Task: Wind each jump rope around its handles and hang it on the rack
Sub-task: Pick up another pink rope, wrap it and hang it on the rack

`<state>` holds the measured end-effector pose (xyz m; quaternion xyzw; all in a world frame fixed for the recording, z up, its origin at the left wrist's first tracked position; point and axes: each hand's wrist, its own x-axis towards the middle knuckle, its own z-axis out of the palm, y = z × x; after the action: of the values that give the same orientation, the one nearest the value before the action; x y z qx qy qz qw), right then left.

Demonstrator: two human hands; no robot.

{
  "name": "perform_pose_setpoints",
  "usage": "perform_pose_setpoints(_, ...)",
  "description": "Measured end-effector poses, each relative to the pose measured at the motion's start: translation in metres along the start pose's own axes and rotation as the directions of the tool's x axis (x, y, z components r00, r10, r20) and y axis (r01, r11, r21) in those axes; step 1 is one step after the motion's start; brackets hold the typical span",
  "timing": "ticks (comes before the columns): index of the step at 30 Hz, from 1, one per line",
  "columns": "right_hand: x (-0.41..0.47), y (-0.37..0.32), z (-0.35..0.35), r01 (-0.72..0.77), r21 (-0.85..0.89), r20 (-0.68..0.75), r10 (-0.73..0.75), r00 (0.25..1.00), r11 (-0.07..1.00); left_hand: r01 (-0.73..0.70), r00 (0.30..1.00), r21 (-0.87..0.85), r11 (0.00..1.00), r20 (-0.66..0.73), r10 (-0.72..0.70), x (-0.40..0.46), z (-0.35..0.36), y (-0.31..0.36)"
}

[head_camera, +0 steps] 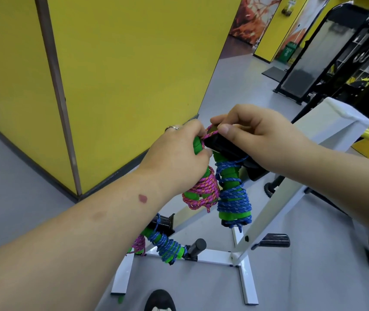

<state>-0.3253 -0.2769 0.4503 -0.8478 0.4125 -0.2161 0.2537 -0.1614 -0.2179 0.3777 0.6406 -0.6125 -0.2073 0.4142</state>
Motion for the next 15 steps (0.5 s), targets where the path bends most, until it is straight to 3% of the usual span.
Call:
perform_pose_setpoints(3,0.005,-0.006,0.003,-0.088,0.072,-0.072,0.093,0.993,0.994,0.123,0.992,-0.216,0.969,0.057,-0.113,0.006,-0.003,0.004)
perform_pose_setpoints(6,0.014,-0.009,0.004,-0.168,0.211,-0.024,0.176,0.984,0.963,0.316,0.948,-0.397,0.862,0.159,-0.274,0.011,-0.007,0.008)
perform_pose_setpoints(13,0.031,-0.016,0.004,-0.353,0.356,0.146,0.322,0.936,0.865,0.460,0.887,-0.529,0.713,0.310,-0.342,0.020,-0.012,0.003)
perform_pose_setpoints(15,0.032,-0.016,0.003,-0.369,0.381,0.176,0.325,0.929,0.848,0.425,0.904,-0.511,0.747,0.279,-0.324,0.019,-0.009,-0.002)
